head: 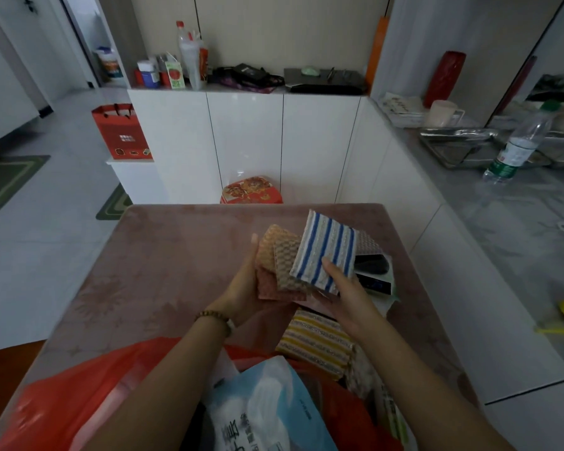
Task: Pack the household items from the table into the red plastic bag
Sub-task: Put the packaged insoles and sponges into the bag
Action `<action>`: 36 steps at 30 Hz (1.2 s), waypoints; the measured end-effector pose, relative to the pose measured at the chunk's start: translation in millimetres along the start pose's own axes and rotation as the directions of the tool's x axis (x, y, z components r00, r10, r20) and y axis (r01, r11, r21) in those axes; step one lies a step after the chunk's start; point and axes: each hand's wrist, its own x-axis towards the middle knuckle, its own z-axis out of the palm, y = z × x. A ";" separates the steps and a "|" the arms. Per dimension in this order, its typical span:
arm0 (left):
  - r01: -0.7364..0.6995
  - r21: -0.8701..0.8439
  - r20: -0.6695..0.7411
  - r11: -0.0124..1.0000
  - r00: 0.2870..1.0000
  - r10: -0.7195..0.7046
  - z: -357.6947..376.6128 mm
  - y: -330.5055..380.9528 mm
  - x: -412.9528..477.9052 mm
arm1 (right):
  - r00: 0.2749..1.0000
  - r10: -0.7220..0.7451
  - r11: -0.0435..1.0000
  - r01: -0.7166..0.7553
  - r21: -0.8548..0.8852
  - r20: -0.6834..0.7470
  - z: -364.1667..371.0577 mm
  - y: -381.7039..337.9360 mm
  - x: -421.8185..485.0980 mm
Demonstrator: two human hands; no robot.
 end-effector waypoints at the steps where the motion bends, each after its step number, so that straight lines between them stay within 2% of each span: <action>1: 0.007 0.033 0.043 0.999 0.999 -0.008 4.8 -0.5 4.3 | 1.000 -0.005 0.996 0.004 -0.094 -0.008 -0.3 -0.4 1.3; 5: 0.042 0.218 0.097 0.975 0.993 -0.065 17.8 2.6 19.2 | 0.990 0.042 0.899 0.020 -0.437 0.132 -1.6 -11.2 2.2; 8: 0.040 0.245 0.026 0.969 0.999 -0.048 21.2 4.9 41.4 | 0.981 0.081 0.814 0.037 -0.580 0.176 -12.9 -25.7 16.1; 10: 0.020 0.181 -0.024 0.983 1.000 -0.016 18.4 6.1 57.4 | 0.992 -0.061 0.816 0.115 -0.566 0.113 -28.0 -40.7 37.2; 12: 0.001 0.092 -0.052 0.996 0.999 0.004 13.3 5.0 72.1 | 0.965 -0.246 0.826 0.162 -0.540 -0.087 -46.7 -57.7 64.5; 13: 0.004 0.071 -0.056 0.997 0.998 0.000 11.5 3.2 79.7 | 0.943 -0.293 0.813 0.157 -0.560 -0.161 -56.1 -63.6 78.5; 15: 0.011 0.064 -0.049 0.998 0.999 -0.008 10.6 -1.8 94.9 | 0.932 -0.285 0.790 0.097 -0.606 -0.222 -73.9 -66.3 106.7; 19: 0.065 0.116 -0.094 0.991 0.994 -0.054 11.3 -14.3 118.5 | 0.943 -0.175 0.722 -0.072 -0.688 -0.282 -101.5 -51.3 158.6; 21: 0.073 0.133 -0.128 0.988 0.990 -0.056 9.0 -19.9 125.5 | 0.935 -0.191 0.619 -0.121 -0.776 -0.298 -116.3 -38.3 183.3; 23: 0.082 0.143 -0.141 0.986 0.988 -0.061 7.8 -22.2 128.3 | 0.918 -0.253 0.530 -0.132 -0.838 -0.304 -137.6 -20.6 214.6; 25: 0.081 0.150 -0.135 0.985 0.989 -0.060 9.8 -21.4 125.6 | 0.892 -0.325 0.449 -0.146 -0.882 -0.313 -127.9 -22.8 203.1; 27: 0.062 0.157 -0.131 0.986 0.990 -0.042 12.5 -15.7 118.7 | 0.839 -0.466 0.373 -0.102 -0.922 -0.281 -118.1 -30.8 187.5; 28: 0.047 0.157 -0.123 0.986 0.992 -0.028 13.6 -12.3 114.7 | 0.814 -0.524 0.377 -0.044 -0.925 -0.252 -112.5 -37.4 177.1; 29: 0.031 0.152 -0.117 0.988 0.993 -0.013 15.2 -7.9 109.0 | 0.795 -0.551 0.460 0.037 -0.887 -0.253 -106.7 -44.4 166.8; 30: 0.021 0.150 -0.108 0.988 0.994 -0.004 17.4 -3.6 101.9 | 0.781 -0.552 0.604 0.133 -0.786 -0.292 -98.1 -53.2 152.2; 31: 0.006 0.148 -0.101 0.989 0.995 0.009 20.4 0.7 93.6 | 0.782 -0.516 0.758 0.225 -0.613 -0.350 -86.9 -63.1 132.7; 32: -0.014 0.146 -0.094 0.989 0.995 0.028 23.3 5.2 84.5 | 0.809 -0.455 0.868 0.310 -0.388 -0.373 -75.7 -72.3 111.6; 33: -0.039 0.145 -0.081 0.989 0.995 0.051 27.6 9.8 72.8 | 0.853 -0.384 0.923 0.350 -0.158 -0.354 -62.9 -79.9 86.3; 34: -0.059 0.139 -0.071 0.989 0.995 0.069 32.1 13.7 60.1 | 0.910 -0.312 0.938 0.341 0.064 -0.273 -50.9 -83.1 60.2; 35: -0.074 0.128 -0.048 0.989 0.996 0.081 38.0 17.2 45.3 | 0.947 -0.262 0.931 0.298 0.209 -0.184 -40.5 -83.7 35.4; 36: -0.081 0.123 -0.029 0.989 0.996 0.085 43.0 19.1 29.4 | 0.964 -0.241 0.933 0.261 0.247 -0.109 -30.5 -81.3 11.0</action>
